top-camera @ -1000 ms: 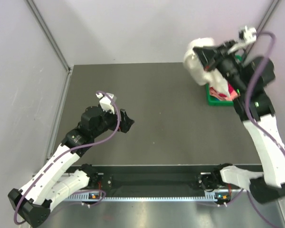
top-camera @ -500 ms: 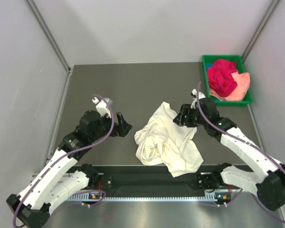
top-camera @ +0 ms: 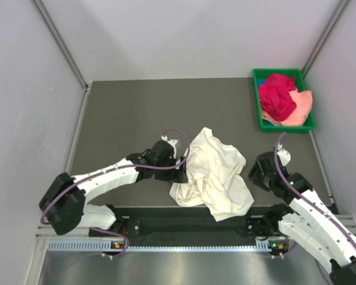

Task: Fold and stack the t-shirts
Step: Flatten the tshirt out

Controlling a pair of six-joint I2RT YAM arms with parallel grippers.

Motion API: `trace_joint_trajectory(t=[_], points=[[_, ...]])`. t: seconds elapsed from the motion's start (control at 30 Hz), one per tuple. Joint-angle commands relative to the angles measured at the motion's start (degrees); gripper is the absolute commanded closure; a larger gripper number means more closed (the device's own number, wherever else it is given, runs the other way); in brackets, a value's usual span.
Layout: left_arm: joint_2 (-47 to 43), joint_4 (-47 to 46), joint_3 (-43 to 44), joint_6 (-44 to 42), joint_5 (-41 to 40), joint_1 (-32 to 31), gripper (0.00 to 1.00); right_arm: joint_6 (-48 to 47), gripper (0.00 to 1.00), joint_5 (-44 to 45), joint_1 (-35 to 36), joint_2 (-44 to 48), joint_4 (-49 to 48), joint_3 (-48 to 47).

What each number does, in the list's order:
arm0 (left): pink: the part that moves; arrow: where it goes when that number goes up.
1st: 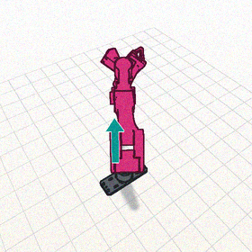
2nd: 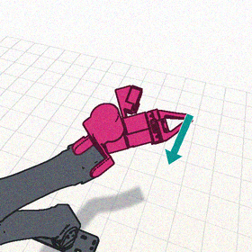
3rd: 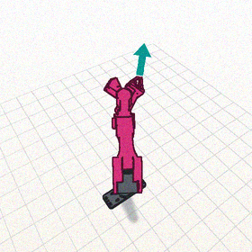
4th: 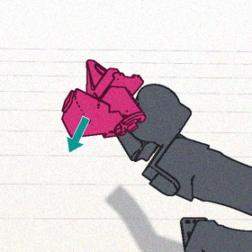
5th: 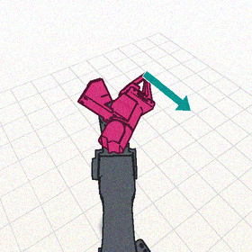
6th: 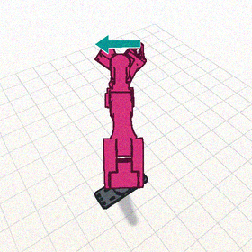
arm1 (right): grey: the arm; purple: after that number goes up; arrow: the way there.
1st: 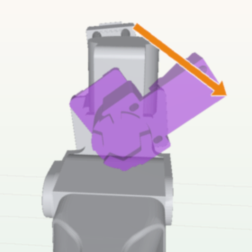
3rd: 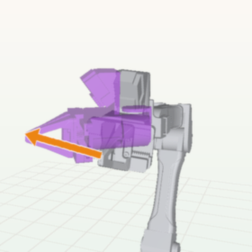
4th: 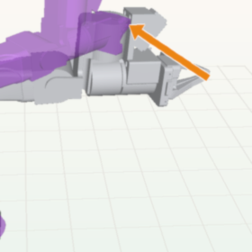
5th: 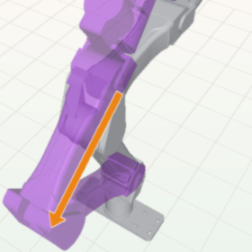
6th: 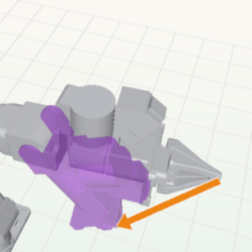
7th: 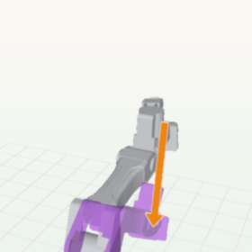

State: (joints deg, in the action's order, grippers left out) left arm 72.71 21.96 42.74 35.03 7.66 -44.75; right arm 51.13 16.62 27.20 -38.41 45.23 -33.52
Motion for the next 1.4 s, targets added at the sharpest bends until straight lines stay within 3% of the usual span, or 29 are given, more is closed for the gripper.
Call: trace_joint_trajectory(t=[0.0, 0.1, 0.17, 0.2, 0.23, 0.37, 0.47, 0.63, 0.77, 0.9, 1.0, 1.13, 1.23, 1.27, 1.37], points=[[4.2, -4.8, 1.3, 2.0, -1.5, -1.7, 0.13, 8.4, 0.47, -0.4, 0.1, 4.3, 6.6, 4.0], [6.9, -6.7, 1.1, 2.7, -2.0, -3.0, 0.14, 11.4, 0.47, -0.4, 0.0, 6.1, 8.6, 5.8], [7.9, -7.7, 0.6, 3.3, -1.9, -3.8, 0.23, 11.9, 0.48, -1.8, 0.0, 6.2, 8.8, 6.4], [8.1, -8.0, 0.5, 3.7, -2.2, -3.9, 0.3, 12.0, 0.48, -2.2, 0.1, 6.2, 8.6, 6.8], [8.1, -7.8, 0.4, 4.4, -2.9, -3.9, 0.57, 12.0, 0.49, -2.5, 0.0, 6.1, 8.6, 7.0], [5.1, -5.7, 1.3, 6.1, -12.0, -3.4, 0.82, 12.0, 0.49, -3.0, 0.1, 5.0, 6.5, 8.6], [3.8, -5.2, 2.3, 7.3, -12.2, -1.8, 1.0, 11.7, 0.49, -4.4, 0.1, 2.9, 4.5, 9.5], [5.0, -4.1, 3.2, 8.0, -11.7, -0.6, 1.0, 11.8, 0.5, -6.7, 0.1, 2.4, 1.2, 12.5], [6.3, -4.2, 3.3, 8.0, -7.9, 4.2, 1.0, 13.3, 0.52, -9.8, 0.2, 2.1, -2.2, 15.6], [7.4, -7.3, 4.1, 7.5, -3.2, 10.7, 1.0, 13.6, 0.75, -14.3, 0.2, 5.3, -9.6, 19.4], [10.6, -11.7, 6.8, 8.0, 1.3, 15.9, 1.0, 12.4, 0.98, -10.1, 0.3, 6.9, -11.0, 17.2], [20.4, -11.2, 19.4, 6.7, 4.0, 20.2, 0.98, 9.4, 1.0, -2.4, 0.3, 2.0, -12.6, 10.2], [25.9, -2.5, 31.7, 3.3, -0.2, 21.5, 0.68, 6.4, 1.0, -2.8, 0.3, -4.1, -16.2, 5.4], [25.9, 1.7, 33.4, 2.5, -2.1, 21.5, 0.54, 6.2, 1.0, -3.3, 0.4, -5.6, -16.8, 4.3], [20.2, 4.3, 32.0, -0.6, -11.7, 20.0, 0.4, 5.7, 1.0, -5.1, 0.4, -9.1, -16.7, 4.6]])
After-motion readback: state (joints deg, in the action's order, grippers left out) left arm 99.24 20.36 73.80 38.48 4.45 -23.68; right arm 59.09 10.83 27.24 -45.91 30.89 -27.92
